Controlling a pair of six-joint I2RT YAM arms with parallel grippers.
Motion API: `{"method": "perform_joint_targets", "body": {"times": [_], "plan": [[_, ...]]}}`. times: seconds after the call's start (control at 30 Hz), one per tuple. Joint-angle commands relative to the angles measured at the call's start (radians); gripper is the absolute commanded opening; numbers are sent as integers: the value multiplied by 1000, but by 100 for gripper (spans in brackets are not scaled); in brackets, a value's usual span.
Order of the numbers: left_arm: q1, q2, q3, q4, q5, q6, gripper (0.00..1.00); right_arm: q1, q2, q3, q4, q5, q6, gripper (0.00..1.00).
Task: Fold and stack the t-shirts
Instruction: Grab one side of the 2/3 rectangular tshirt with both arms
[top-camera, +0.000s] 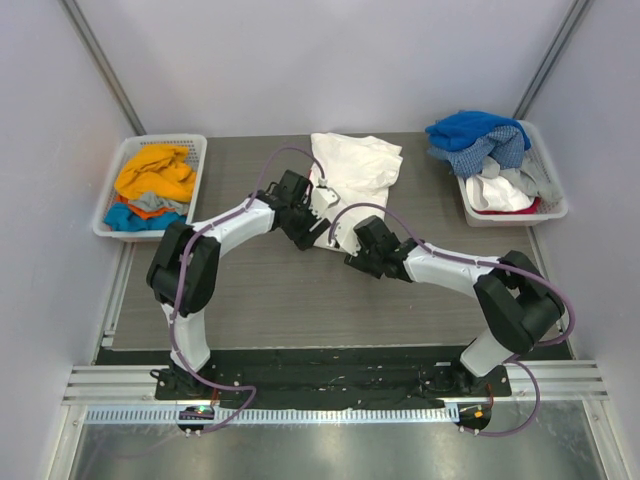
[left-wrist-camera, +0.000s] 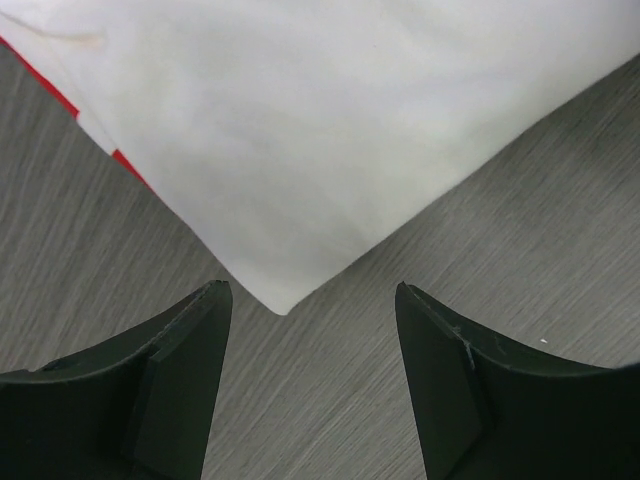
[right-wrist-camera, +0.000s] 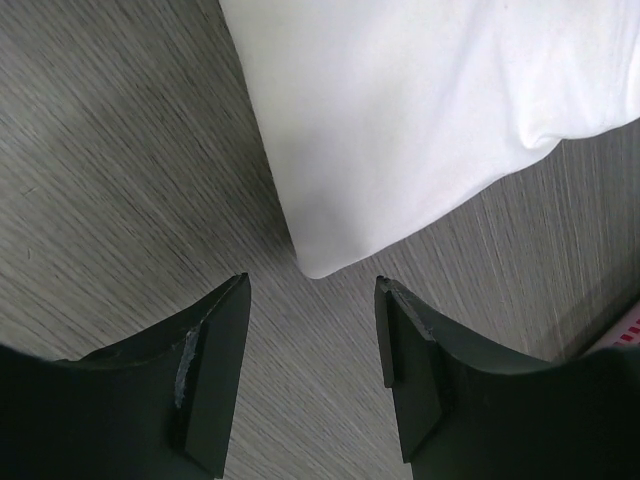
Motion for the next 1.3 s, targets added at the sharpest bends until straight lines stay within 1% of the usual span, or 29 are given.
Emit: {"method": "perform_joint_targets", "body": {"times": [0.0, 0.23, 0.5, 0.93, 1.13, 1.27], "plan": [[6, 4, -16, 3, 58, 23, 70, 5, 0, -10, 29, 26, 12, 59], [6, 41, -25, 28, 30, 48, 70, 5, 29, -13, 62, 42, -14, 59], [7, 77, -2, 49, 3, 59, 69, 1, 77, -1, 92, 54, -40, 58], [15, 50, -10, 87, -54, 62, 68, -24, 104, 25, 102, 51, -64, 58], [21, 93, 27, 58, -63, 83, 67, -35, 135, 37, 106, 48, -72, 54], [35, 152, 88, 5, -33, 89, 61, -48, 157, 51, 109, 46, -78, 48]]}}
